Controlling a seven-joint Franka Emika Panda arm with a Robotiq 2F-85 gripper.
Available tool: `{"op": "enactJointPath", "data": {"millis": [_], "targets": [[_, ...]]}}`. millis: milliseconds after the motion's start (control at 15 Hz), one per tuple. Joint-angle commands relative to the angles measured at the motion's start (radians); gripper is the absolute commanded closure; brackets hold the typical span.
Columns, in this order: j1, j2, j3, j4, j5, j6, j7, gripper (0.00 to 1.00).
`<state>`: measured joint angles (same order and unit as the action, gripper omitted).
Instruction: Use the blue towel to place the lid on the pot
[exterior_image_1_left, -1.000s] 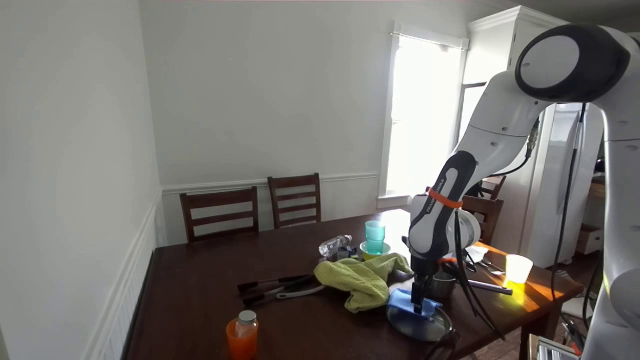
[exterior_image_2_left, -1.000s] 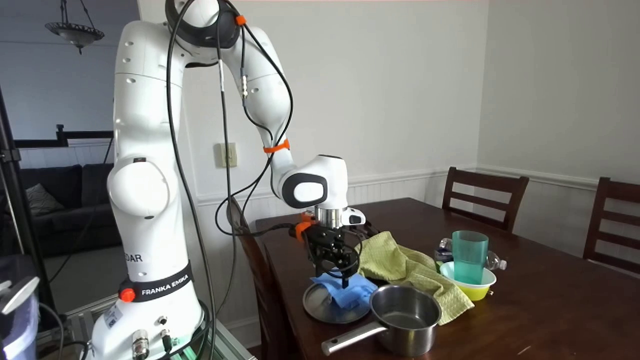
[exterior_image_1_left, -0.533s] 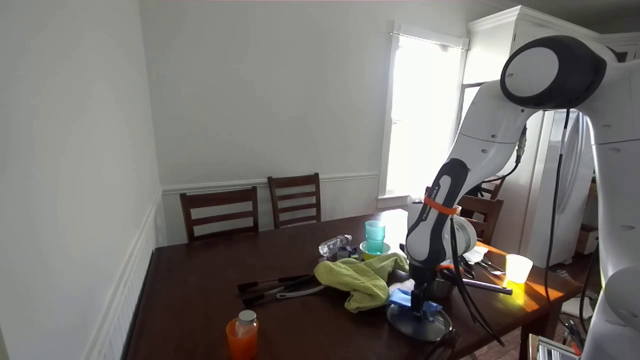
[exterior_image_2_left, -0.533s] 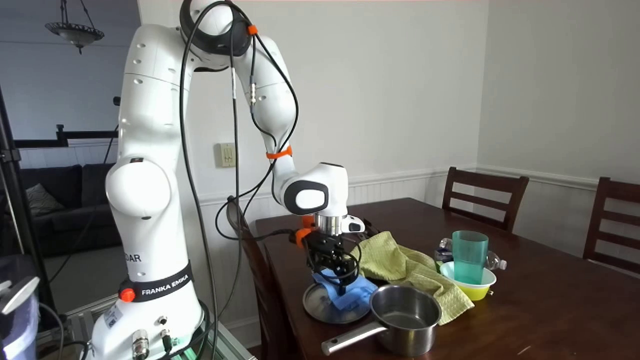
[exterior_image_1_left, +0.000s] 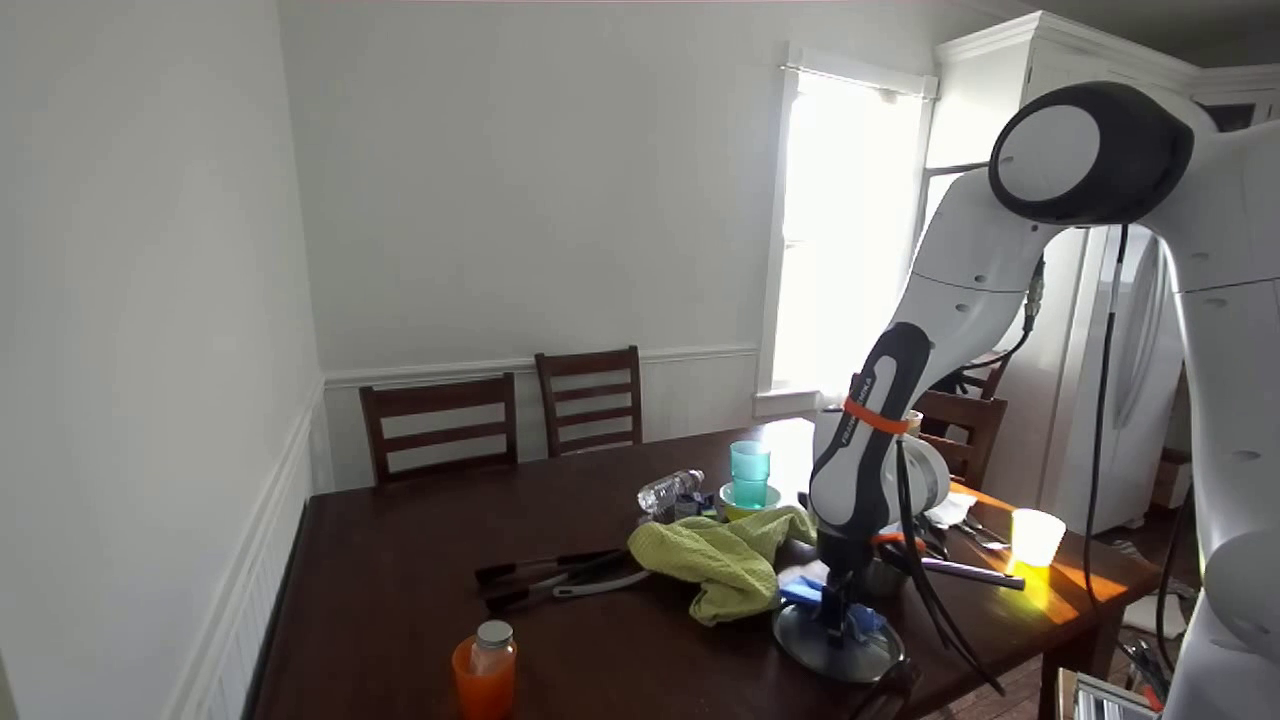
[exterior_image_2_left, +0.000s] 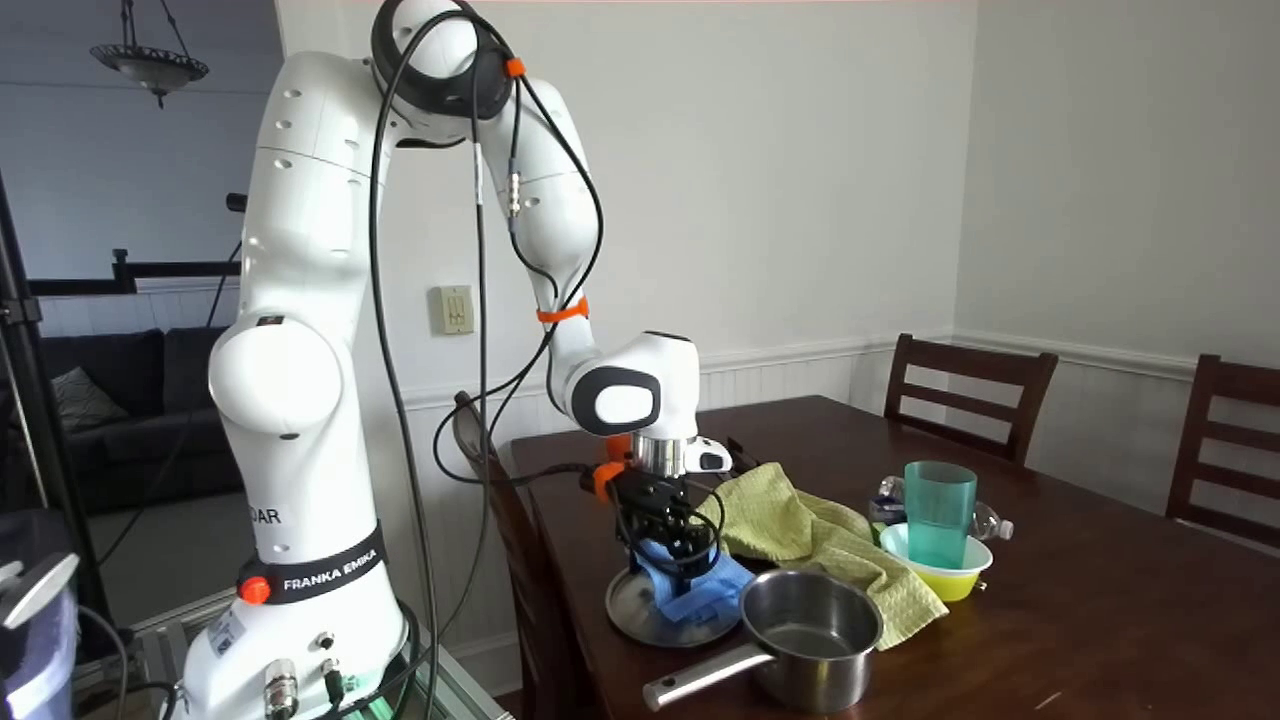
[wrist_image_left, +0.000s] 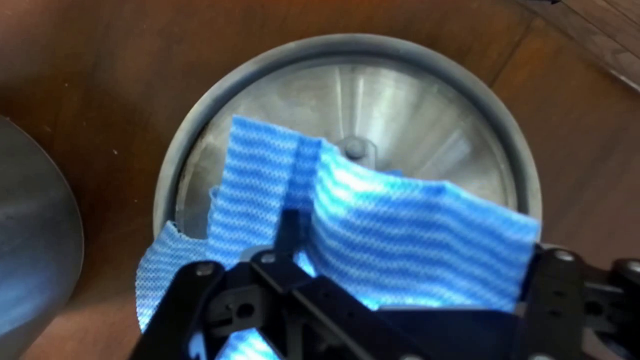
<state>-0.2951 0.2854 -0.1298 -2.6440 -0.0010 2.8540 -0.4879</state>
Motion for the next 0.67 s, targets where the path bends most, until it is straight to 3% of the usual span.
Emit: {"op": "enactJointPath", "data": {"millis": [0, 333, 600], "targets": [[-0.031, -0.009, 0.021, 0.002, -0.015, 0.008, -0.018, 0.00], [-0.079, -0.079, 0.070, -0.009, 0.041, -0.018, -0.077, 0.00], [-0.132, -0.142, 0.129, -0.007, 0.174, -0.070, -0.195, 0.00]]}}
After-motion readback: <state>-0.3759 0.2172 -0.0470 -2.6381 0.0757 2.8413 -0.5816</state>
